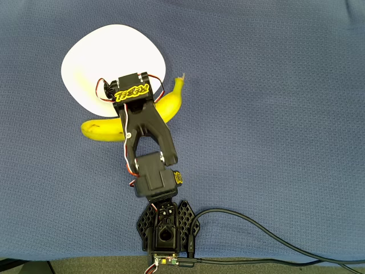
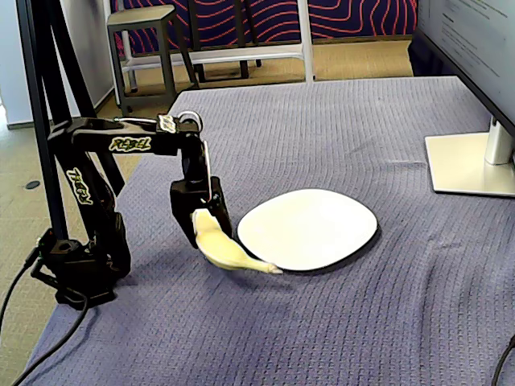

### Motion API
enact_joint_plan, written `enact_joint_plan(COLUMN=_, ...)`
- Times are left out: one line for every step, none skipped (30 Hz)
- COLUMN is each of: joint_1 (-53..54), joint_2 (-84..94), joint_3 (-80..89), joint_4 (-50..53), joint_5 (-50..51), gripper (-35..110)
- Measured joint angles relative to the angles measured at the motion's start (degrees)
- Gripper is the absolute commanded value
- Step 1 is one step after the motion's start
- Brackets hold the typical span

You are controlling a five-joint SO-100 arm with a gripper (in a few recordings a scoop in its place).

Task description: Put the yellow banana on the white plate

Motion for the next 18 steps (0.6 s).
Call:
enact_joint_plan(joint_1=0.00, joint_2=1.05, joint_3=0.00, joint_4=0.09, joint_5=-0.62, gripper=5)
enact_joint_plan(joint_1=0.00, joint_2=2.02, joint_3=0.00, joint_4=0.09, joint_5=-1.23, gripper=6)
enact_joint_plan(joint_1=0.00, joint_2=2.99, joint_3=0.00, joint_4=0.18, joint_5=-1.32, gripper=6)
enact_joint_plan(joint_1=0.00, joint_2=4.04, joint_3=0.00, joint_4=0.18, joint_5=-1.67, gripper=6)
enact_joint_plan(joint_1=0.00, joint_2=5.01, joint_3=0.00, joint_4=0.18, joint_5=-2.20, gripper=6)
enact_joint_plan(joint_1=0.00, joint_2=5.98, joint_3=0.00, joint_4=0.18, joint_5=-2.81, gripper=6)
enact_joint_plan(joint_1=0.00, joint_2=6.86, joint_3=0.00, joint_4=0.26, joint_5=-3.16, gripper=6)
enact_joint_plan(joint_1=0.09, joint_2=7.73, joint_3=0.09, joint_4=0.26, joint_5=-3.52, gripper=6)
enact_joint_plan(joint_1=0.35, joint_2=8.35, joint_3=0.09, joint_4=0.26, joint_5=-3.96, gripper=6)
enact_joint_plan(joint_1=0.70, joint_2=8.88, joint_3=0.09, joint_4=0.18, joint_5=-4.31, gripper=6)
enact_joint_plan(joint_1=1.14, joint_2=9.14, joint_3=0.09, joint_4=-0.18, joint_5=-4.83, gripper=6)
enact_joint_plan(joint_1=1.41, joint_2=9.23, joint_3=0.09, joint_4=-0.53, joint_5=-5.27, gripper=6)
enact_joint_plan(joint_1=1.67, joint_2=9.23, joint_3=0.09, joint_4=-1.05, joint_5=-5.80, gripper=7)
enact_joint_plan(joint_1=1.76, joint_2=9.23, joint_3=0.09, joint_4=-1.67, joint_5=-6.15, gripper=7)
enact_joint_plan(joint_1=1.85, joint_2=9.23, joint_3=0.09, joint_4=-2.37, joint_5=-6.50, gripper=8)
enact_joint_plan(joint_1=1.85, joint_2=9.23, joint_3=0.09, joint_4=-3.08, joint_5=-6.77, gripper=8)
enact_joint_plan(joint_1=1.67, joint_2=8.88, joint_3=0.00, joint_4=-3.87, joint_5=-6.86, gripper=8)
enact_joint_plan(joint_1=1.49, joint_2=8.17, joint_3=-0.62, joint_4=-4.39, joint_5=-6.86, gripper=8)
